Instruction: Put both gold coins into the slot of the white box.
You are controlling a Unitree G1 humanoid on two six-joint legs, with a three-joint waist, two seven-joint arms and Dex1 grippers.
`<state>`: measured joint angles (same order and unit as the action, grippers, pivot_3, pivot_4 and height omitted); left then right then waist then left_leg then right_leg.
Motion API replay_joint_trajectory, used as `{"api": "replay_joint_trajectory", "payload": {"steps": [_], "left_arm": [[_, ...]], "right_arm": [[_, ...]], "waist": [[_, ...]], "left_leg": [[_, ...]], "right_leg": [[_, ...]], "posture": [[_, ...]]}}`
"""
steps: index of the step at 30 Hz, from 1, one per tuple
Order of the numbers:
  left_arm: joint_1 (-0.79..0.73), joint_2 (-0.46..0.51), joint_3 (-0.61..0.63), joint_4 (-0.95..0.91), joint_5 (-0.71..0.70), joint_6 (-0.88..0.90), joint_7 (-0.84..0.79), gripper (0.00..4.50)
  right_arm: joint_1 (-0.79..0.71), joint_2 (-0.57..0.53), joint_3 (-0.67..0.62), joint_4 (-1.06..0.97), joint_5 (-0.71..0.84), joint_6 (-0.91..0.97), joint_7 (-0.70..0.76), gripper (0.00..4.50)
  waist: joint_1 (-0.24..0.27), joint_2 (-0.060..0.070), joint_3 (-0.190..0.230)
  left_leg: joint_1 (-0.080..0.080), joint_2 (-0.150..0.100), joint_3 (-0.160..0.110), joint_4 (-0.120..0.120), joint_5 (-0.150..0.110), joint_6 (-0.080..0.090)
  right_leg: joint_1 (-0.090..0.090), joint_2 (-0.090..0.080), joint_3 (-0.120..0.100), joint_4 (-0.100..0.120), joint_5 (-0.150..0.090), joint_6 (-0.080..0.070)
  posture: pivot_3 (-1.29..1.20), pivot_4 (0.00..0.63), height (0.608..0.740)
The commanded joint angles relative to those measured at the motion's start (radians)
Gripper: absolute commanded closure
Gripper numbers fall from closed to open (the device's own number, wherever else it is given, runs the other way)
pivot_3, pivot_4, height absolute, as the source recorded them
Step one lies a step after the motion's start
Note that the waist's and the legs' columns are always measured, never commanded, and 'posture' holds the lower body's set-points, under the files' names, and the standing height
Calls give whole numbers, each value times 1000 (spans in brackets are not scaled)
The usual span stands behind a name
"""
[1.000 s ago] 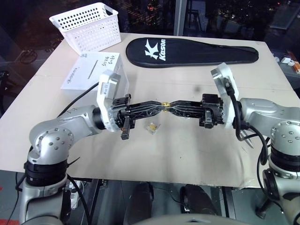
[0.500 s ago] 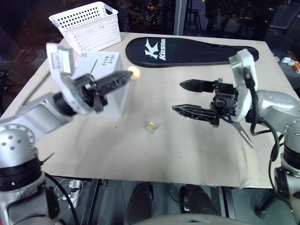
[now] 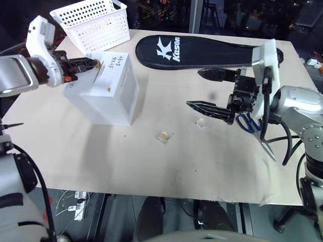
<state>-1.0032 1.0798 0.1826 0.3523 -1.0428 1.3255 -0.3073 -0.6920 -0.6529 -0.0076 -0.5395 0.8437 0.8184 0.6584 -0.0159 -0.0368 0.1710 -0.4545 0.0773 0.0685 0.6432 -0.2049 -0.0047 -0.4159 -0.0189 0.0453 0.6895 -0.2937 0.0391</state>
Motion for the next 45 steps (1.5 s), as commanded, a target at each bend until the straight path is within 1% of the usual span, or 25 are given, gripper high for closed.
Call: {"api": "replay_joint_trajectory", "payload": {"steps": [1, 5, 8, 13, 17, 18, 20, 21, 22, 23, 25, 26, 28, 30, 32, 34, 35, 36, 37, 38, 39, 40, 41, 44, 45], "left_arm": [[-33, 7, -11, 3, 81, 24, -53, 4500], [-37, -2, -20, 10, 175, 18, -62, 4500], [-29, 14, -28, 1, 229, 21, -92, 4500], [-30, 3, -40, -49, 277, 56, -119, 4500], [-39, -23, -47, -114, 317, 98, -95, 4500], [-38, -24, -56, -145, 328, 109, -90, 4232], [-44, -47, -27, -187, 320, 150, -86, 3705], [-46, -51, -11, -198, 327, 151, -85, 3157], [-47, -50, 10, -199, 334, 125, -92, 2754], [-51, -49, 39, -192, 334, 98, -105, 2119], [-58, -49, 101, -201, 300, 64, -153, 1277], [-44, -45, 121, -238, 273, 51, -197, 1277], [26, -98, 220, -365, 193, -22, -271, 1277], [148, -125, 271, -530, 139, -64, -330, 1277], [242, -127, 287, -633, 85, -55, -372, 1277], [380, -148, 315, -756, 35, -112, -455, 1277], [467, -151, 309, -817, 51, -161, -493, 1277], [571, -132, 292, -872, 94, -241, -581, 1277], [642, -120, 295, -900, 88, -257, -635, 1277], [684, -124, 311, -905, 62, -252, -643, 1014], [725, -126, 320, -912, 68, -274, -647, 865], [769, -124, 321, -922, 103, -315, -655, 574], [814, -119, 320, -933, 135, -349, -669, 256], [924, -112, 332, -948, 160, -407, -711, 256], [960, -108, 331, -952, 181, -440, -728, 200]], "right_arm": [[-3, 3, -21, -52, -3, -33, 2, 44], [12, -4, -28, -65, -4, -38, 5, 44], [23, -10, -35, -65, -5, -41, 10, 44], [25, -7, -26, -53, -19, -49, 16, 44], [22, -5, -13, -47, -34, -55, 24, 44], [22, -4, -11, -46, -37, -56, 25, 5], [22, -2, -8, -46, -40, -58, 28, 0], [21, 0, -8, -46, -39, -57, 29, 0], [20, 3, -7, -45, -40, -57, 29, 0], [19, 5, -5, -45, -42, -57, 29, 0], [18, 14, 0, -43, -40, -51, 27, 0], [18, 21, 6, -43, -39, -45, 25, 0], [23, 32, 36, -43, -55, -36, 19, 0], [31, 47, 92, -24, -82, 13, -15, 0], [37, 70, 136, 1, -103, 62, -55, 0], [58, 88, 246, 40, -201, 65, -86, 0], [71, 101, 307, 67, -254, 57, -100, 0], [84, 123, 341, 93, -271, 65, -107, 0], [93, 148, 355, 114, -273, 75, -111, 0], [97, 164, 365, 125, -281, 80, -115, 0], [101, 175, 369, 124, -284, 90, -114, 258], [104, 181, 375, 119, -287, 98, -111, 520], [106, 189, 381, 119, -292, 106, -110, 521], [96, 228, 371, 149, -284, 156, -118, 521], [91, 243, 364, 159, -278, 169, -119, 1024]], "waist": [[-1, 0, 0], [1, 0, 0], [0, 0, 0], [-7, 0, 0], [-7, 0, 0], [-6, 0, 0], [-2, 0, 0], [-1, 0, 0], [1, 0, 0], [0, 0, 0], [-1, 0, 0], [-1, 0, 0], [-1, 0, 0], [0, 0, 0], [0, 0, 0], [-3, 0, -1], [-4, 0, -1], [-5, 0, -1], [-12, 0, -2], [-13, 0, -1], [-13, 0, -1], [-12, 0, -1], [-11, 0, -1], [-12, 0, -2], [-12, 0, -2]], "left_leg": [[0, 0, 0, 0, 0, 0], [1, 0, 0, 0, 0, 0], [1, 0, 0, 3, -1, 1], [3, 1, 0, 5, -2, 3], [3, 1, 0, 5, -2, 4], [3, 1, 0, 6, -2, 4], [3, 1, 0, 6, -2, 4], [2, 1, 0, 6, -2, 4], [2, 1, 0, 6, -2, 4], [2, 1, 0, 6, -2, 3], [2, 1, -1, 6, -2, 3], [2, 1, -1, 6, -1, 1], [2, 1, 0, 6, 0, 1], [2, 1, 0, 6, 0, 0], [2, 1, 0, 7, 0, 0], [2, 1, 0, 7, 0, 0], [4, 1, 1, 8, 0, 0], [4, 2, 0, 8, 0, 0], [4, 1, 1, 8, 0, 0], [5, 2, 1, 7, 0, 0], [5, 1, 1, 7, 0, 0], [3, 2, -1, 7, 0, 1], [3, 2, -1, 8, -1, 1], [5, 2, 0, 7, -3, 5], [5, 2, -1, 8, -3, 5]], "right_leg": [[0, 0, 0, 0, 0, 0], [0, 0, 0, 1, 0, 0], [1, 0, 0, 5, 0, 0], [1, 1, 1, 7, 0, 0], [2, 1, 1, 7, 0, 0], [2, 1, 1, 7, 0, 0], [2, 1, 1, 7, 0, 0], [2, 1, 0, 7, 0, 0], [2, 1, 0, 7, 0, 0], [2, 1, 0, 7, 0, 0], [2, 1, 0, 8, 0, 0], [2, 1, 0, 7, 0, 0], [2, 1, 0, 7, 0, 0], [2, 0, 0, 6, 0, 0], [2, -1, 0, 7, 0, 0], [2, 0, 1, 7, 0, 0], [3, 0, 1, 9, 0, 0], [3, 0, 1, 8, 0, 0], [3, 0, 1, 9, 0, 0], [3, 1, 2, 8, 0, 0], [3, 0, 2, 9, 0, 0], [2, 1, 0, 9, 0, 0], [2, 1, 0, 9, 0, 0], [4, 1, 1, 9, 0, 0], [4, 1, 0, 9, 0, 0]], "posture": [[0, 150, 740], [0, 150, 740], [0, 150, 740], [0, 150, 740], [0, 150, 740], [0, 150, 740], [0, 150, 740], [0, 150, 740], [0, 150, 740], [0, 150, 740], [0, 150, 740], [0, 150, 740], [0, 150, 740], [0, 150, 740], [0, 150, 740], [0, 150, 740], [0, 150, 740], [0, 150, 740], [0, 150, 740], [0, 150, 740], [0, 150, 740], [0, 150, 740], [0, 150, 740], [0, 150, 740], [0, 150, 740]]}}
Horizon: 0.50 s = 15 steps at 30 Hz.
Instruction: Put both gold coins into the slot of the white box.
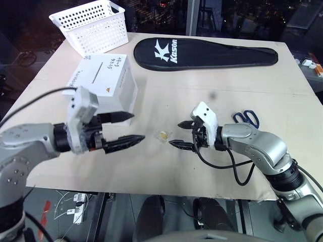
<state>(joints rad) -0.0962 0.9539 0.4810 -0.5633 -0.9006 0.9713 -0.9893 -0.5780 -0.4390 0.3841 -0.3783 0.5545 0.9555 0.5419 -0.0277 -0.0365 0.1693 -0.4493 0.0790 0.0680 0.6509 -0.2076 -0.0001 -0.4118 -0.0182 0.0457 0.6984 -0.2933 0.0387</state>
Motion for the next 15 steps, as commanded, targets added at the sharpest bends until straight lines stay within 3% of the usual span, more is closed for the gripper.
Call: {"api": "replay_joint_trajectory", "payload": {"steps": [1, 4, 15], "left_arm": [[85, 21, 29, -38, 62, -115, -58, 200], [130, 22, 22, -28, 96, -162, -61, 200], [169, 25, 28, -37, 102, -194, -53, 200]], "right_arm": [[-28, 42, -31, 9, 12, 41, -2, 1271], [-40, 69, -29, 32, 4, 59, 3, 2787], [-78, 133, -19, 109, -25, 81, 5, 2787]], "waist": [[-1, 0, 0], [1, 0, 0], [-1, 0, 0]], "left_leg": [[0, 0, 0, 0, 0, 0], [0, 0, 0, 0, 0, 0], [0, 0, 0, 0, 0, 0]], "right_leg": [[0, 0, 0, 0, 0, 0], [0, 0, 0, 0, 0, 0], [0, 0, 0, 0, 0, 0]], "posture": [[0, 150, 740], [0, 150, 740], [0, 150, 740]]}}
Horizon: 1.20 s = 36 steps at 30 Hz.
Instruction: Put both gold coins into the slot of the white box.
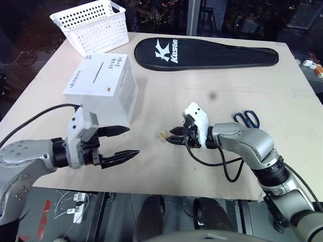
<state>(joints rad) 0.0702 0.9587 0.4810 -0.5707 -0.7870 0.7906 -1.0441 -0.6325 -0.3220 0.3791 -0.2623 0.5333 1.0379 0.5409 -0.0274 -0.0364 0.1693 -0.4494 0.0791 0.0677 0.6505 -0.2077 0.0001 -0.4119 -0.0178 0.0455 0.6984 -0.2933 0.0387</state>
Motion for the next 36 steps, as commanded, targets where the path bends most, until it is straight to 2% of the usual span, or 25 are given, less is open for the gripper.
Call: {"api": "replay_joint_trajectory", "payload": {"steps": [1, 21, 36], "left_arm": [[5, 21, 30, -33, -13, -12, 4, 200], [72, 16, 29, -38, 14, -85, 0, 200], [95, 7, 27, -27, 20, -122, -1, 200]], "right_arm": [[-25, 22, -11, -1, -7, 0, 8, 2787], [-31, 92, 17, 101, -87, -28, 40, 2787], [-34, 108, 15, 88, -117, -36, 61, 2787]], "waist": [[-3, 0, 0], [-11, 0, 0], [-12, 0, 0]], "left_leg": [[0, 0, 0, 0, 0, 0], [0, 0, 0, 0, 0, 0], [0, 0, 0, 0, 0, 0]], "right_leg": [[0, 0, 0, 0, 0, 0], [0, 0, 0, 0, 0, 0], [0, 0, 0, 0, 0, 0]], "posture": [[0, 150, 740], [0, 150, 740], [0, 150, 740]]}}
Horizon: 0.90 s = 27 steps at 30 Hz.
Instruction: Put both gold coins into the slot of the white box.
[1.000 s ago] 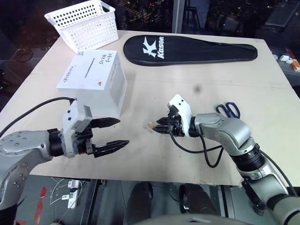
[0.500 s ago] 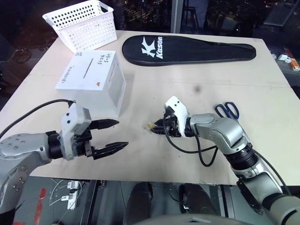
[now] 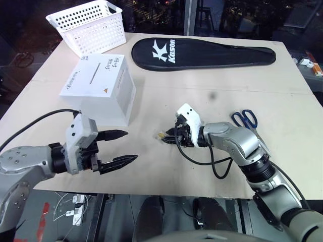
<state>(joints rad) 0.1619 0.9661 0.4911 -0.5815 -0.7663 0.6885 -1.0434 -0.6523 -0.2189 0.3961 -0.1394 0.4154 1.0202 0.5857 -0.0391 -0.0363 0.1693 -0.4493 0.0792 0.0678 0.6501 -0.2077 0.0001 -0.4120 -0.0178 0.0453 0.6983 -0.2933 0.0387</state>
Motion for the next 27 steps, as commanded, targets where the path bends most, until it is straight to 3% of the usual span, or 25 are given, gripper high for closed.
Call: {"api": "replay_joint_trajectory", "payload": {"steps": [1, 6, 23, 27], "left_arm": [[4, 0, 17, -16, -1, -20, -1, 200], [5, -1, 14, -16, 0, -23, 0, 200], [32, -13, 20, -19, 0, -37, 10, 200], [-17, -35, 19, -4, -73, 24, 72, 200]], "right_arm": [[-15, 5, -3, -36, -1, -19, 18, 2787], [-14, 6, -6, -45, -4, -15, 24, 4386], [-22, 7, -4, -37, -17, -25, 45, 4386], [-25, -6, -42, -63, 11, -16, 67, 4386]], "waist": [[0, 0, 0], [0, 0, 0], [0, 0, 0], [0, 0, 0]], "left_leg": [[0, 0, 0, 0, 0, 0], [0, 0, 0, 0, 0, 0], [0, 0, 0, 0, 0, 0], [0, 0, 0, 0, 0, 0]], "right_leg": [[0, 0, 0, 0, 0, 0], [0, 0, 0, 0, 0, 0], [0, 0, 0, 0, 0, 0], [0, 0, 0, 0, 0, 0]], "posture": [[0, 150, 740], [0, 150, 740], [0, 150, 740], [0, 150, 740]]}}
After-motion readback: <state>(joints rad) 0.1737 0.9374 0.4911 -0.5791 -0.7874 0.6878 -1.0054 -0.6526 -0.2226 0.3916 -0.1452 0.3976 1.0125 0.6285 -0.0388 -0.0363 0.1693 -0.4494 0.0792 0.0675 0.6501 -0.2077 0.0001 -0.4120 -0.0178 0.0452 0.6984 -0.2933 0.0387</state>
